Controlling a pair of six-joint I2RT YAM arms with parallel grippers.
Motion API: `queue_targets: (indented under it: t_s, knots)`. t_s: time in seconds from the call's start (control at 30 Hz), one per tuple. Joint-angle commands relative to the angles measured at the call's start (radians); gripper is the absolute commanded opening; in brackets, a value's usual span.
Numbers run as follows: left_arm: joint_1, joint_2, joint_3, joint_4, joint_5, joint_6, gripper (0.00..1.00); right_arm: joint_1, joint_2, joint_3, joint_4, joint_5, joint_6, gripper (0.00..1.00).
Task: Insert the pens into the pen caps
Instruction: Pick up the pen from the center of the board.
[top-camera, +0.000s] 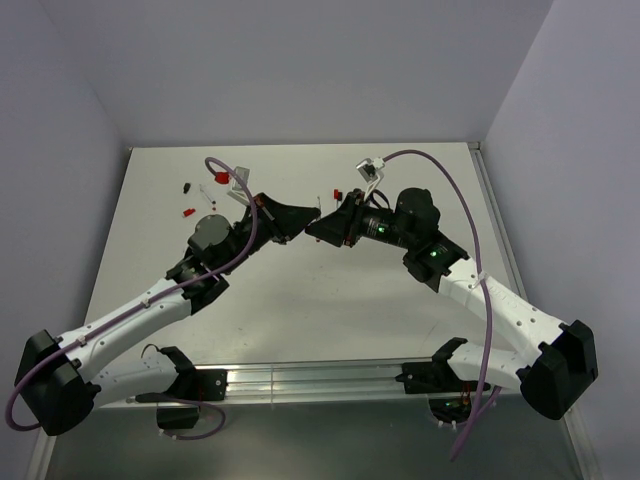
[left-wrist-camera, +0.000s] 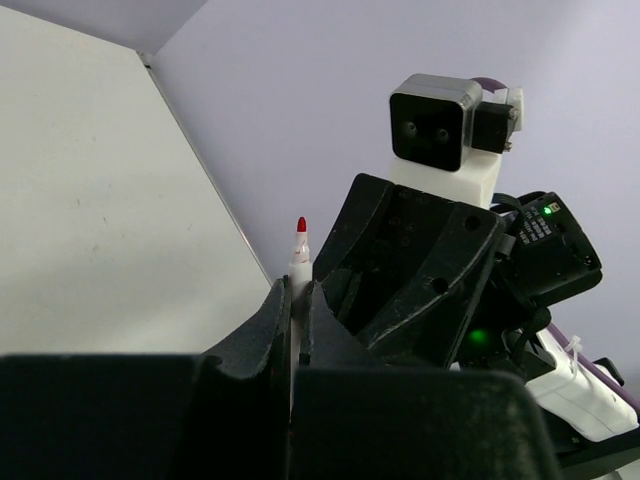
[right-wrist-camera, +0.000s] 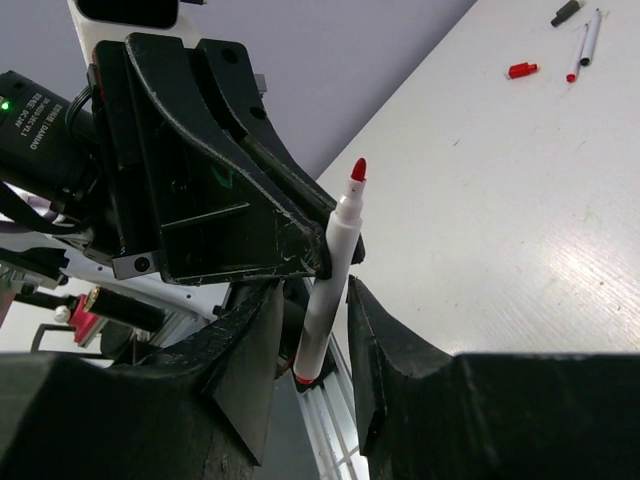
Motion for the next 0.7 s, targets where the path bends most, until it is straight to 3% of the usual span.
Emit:
queue_targets:
  t_s: [0.0, 0.5, 0.6, 0.67]
  knots:
    - [-0.010, 0.000, 0.041, 0.067, -0.019, 0.002, 0.00, 0.007, 0.005, 0.001, 0.051, -0.002, 0.003, 0.39]
    - [-0.023, 0.012, 0.041, 0.085, -0.009, 0.007, 0.00, 0.007, 0.010, 0.006, 0.040, 0.007, 0.008, 0.34]
    - [-0.024, 0.012, 0.041, 0.088, -0.003, 0.008, 0.00, 0.007, 0.016, 0.009, 0.032, 0.010, 0.008, 0.29]
    - [-0.026, 0.009, 0.041, 0.085, -0.002, 0.010, 0.00, 0.007, 0.018, 0.012, 0.025, 0.013, 0.008, 0.20]
